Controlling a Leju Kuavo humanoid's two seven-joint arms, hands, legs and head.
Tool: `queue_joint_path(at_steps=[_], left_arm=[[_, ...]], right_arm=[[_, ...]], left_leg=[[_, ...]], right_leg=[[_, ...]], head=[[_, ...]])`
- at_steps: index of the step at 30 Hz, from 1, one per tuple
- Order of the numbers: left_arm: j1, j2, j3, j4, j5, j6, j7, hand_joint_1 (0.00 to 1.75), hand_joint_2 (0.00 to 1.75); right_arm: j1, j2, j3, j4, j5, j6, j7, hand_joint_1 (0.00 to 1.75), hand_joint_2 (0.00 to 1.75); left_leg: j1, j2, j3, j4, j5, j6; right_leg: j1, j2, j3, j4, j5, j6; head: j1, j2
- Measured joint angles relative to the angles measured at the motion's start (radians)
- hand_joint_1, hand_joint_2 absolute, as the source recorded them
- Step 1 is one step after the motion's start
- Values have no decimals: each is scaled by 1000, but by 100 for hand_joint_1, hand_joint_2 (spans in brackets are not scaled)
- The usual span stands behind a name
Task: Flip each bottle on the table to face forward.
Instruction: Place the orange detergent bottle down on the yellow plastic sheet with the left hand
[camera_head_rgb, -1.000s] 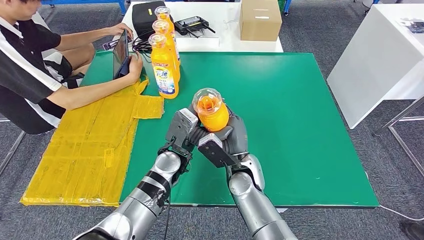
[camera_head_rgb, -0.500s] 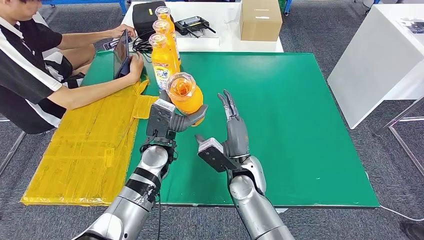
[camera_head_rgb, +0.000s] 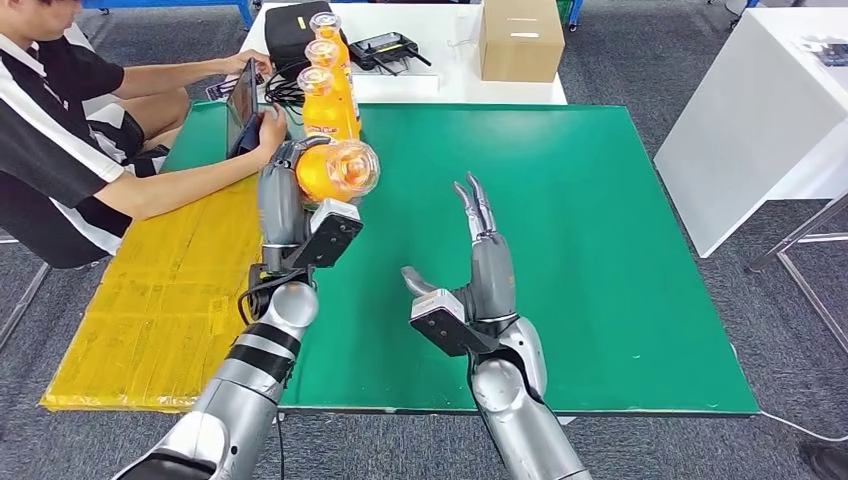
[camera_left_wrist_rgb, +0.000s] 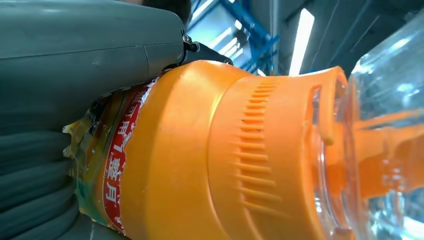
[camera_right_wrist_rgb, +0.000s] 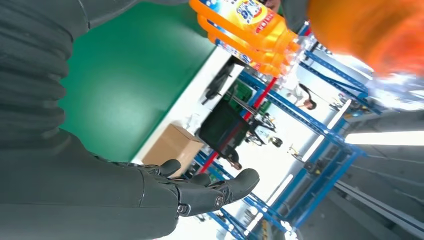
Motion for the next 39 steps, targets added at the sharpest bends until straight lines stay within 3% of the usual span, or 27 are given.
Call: queue_joint_path(at_steps=[3, 6, 9, 12, 17, 23, 33, 37, 39], left_arm=[[-5, -3, 92, 10, -347, 5, 41, 175, 175], [-7, 18, 149, 32, -669, 6, 234, 175, 175], [-13, 98, 73, 104, -732, 6, 492, 175, 175], [-19, 180, -23, 200, -734, 6, 616, 175, 175], [-29, 246, -60, 332, -732, 6, 681, 175, 175], [-42, 304, -36, 523, -717, 7, 731, 175, 175], [-78, 324, 57, 695, -711, 3, 809, 175, 175], [-84, 324, 82, 713, -702, 7, 798, 0, 175], [-86, 323, 97, 717, -685, 10, 769, 0, 175]], right_arm=[[5, -14, 13, -31, 17, -16, 7, 0, 175], [6, -39, 23, -62, 5, -13, 26, 0, 175], [5, -71, 25, -90, -77, 27, 29, 0, 175], [1, -97, 23, -113, -167, 77, 23, 0, 175], [-12, -122, 15, -138, -285, 151, 8, 0, 175], [-10, -137, 15, -181, -310, 156, -26, 0, 175], [-7, -144, 51, -215, -308, 155, -28, 0, 175], [-7, -148, 56, -215, -311, 155, -28, 0, 175], [-7, -149, 56, -215, -311, 153, -28, 0, 175]], left_leg=[[0, 0, 0, 0, 0, 0], [0, 1, 1, 0, 0, 0], [0, 1, 1, 0, 0, 0], [1, 1, 1, 0, 0, 0], [1, 2, 1, 0, 0, -1], [1, 2, 0, 0, 0, -1], [1, 5, 3, -1, -1, -1], [1, 6, 4, -1, 0, -1], [1, 5, 5, -1, 0, -1]], right_leg=[[0, 0, 0, 0, 0, 0], [0, 0, 0, 0, 0, 0], [0, 1, 0, 0, 0, 0], [1, 1, 0, 0, 0, 0], [1, 1, 0, 1, 0, 0], [1, 1, -1, 0, 0, 0], [-1, 3, 2, 0, 0, 0], [0, 4, 2, 1, 0, -1], [0, 4, 2, 2, 0, -1]], head=[[0, 0], [0, 0], [0, 0], [0, 0], [0, 0], [0, 0], [0, 0], [0, 0], [0, 0]])
